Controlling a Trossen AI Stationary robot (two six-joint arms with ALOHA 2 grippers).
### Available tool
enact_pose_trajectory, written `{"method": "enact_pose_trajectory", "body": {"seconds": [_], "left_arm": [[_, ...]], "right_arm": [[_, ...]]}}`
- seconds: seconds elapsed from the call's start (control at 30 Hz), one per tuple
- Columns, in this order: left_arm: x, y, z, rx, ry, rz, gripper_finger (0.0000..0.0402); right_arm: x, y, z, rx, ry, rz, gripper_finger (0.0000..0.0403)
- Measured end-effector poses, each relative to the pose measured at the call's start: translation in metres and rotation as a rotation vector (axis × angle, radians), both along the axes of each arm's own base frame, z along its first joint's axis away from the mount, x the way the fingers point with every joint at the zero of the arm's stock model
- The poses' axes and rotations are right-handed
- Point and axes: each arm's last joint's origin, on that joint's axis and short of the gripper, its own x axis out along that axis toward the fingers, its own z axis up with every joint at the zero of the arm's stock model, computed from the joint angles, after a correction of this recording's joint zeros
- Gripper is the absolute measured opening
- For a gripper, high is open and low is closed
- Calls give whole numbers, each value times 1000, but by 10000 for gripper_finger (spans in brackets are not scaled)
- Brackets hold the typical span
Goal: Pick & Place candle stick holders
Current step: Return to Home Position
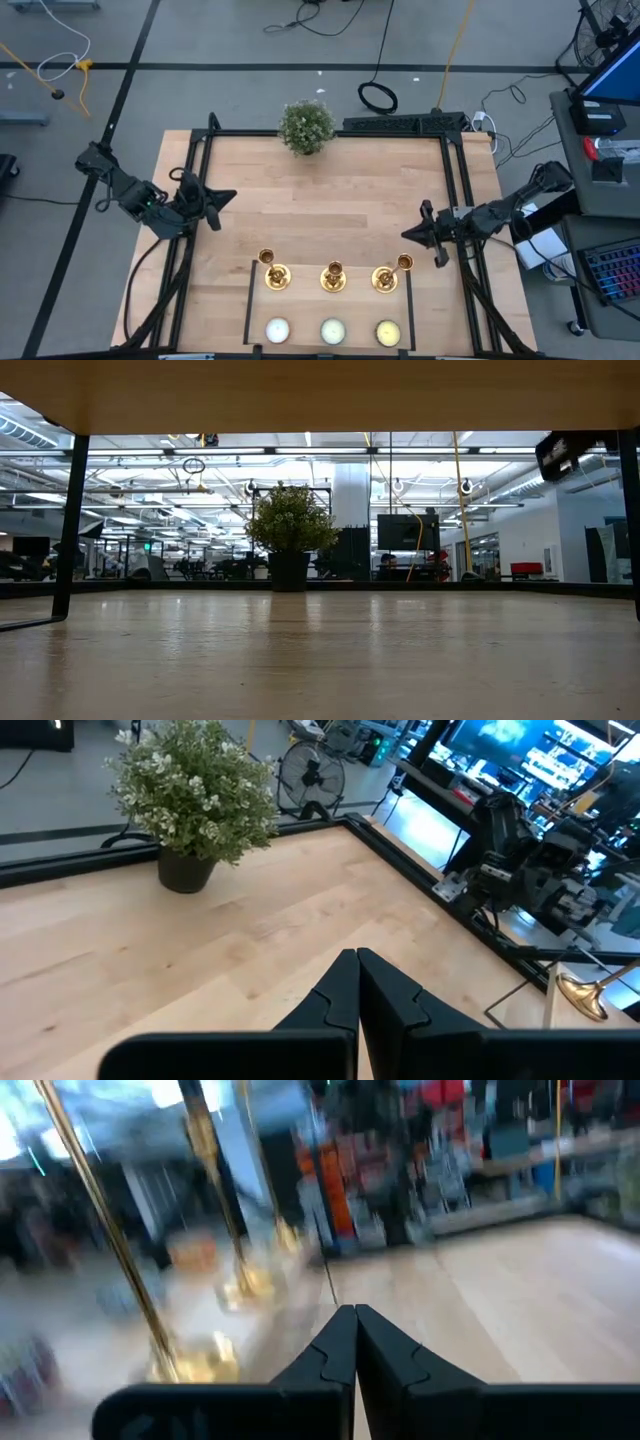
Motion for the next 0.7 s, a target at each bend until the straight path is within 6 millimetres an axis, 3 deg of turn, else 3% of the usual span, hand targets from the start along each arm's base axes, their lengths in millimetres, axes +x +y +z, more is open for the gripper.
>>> {"method": "enact_pose_trajectory", "body": {"seconds": [0.13,0.7], "left_arm": [[0,0,0,-1,-2,1,4],[0,0,0,-7,-5,4,5]], "right_arm": [[0,-3,8,50,-90,-17,0],[8,-19,4,-6,-60,-54,0]]}}
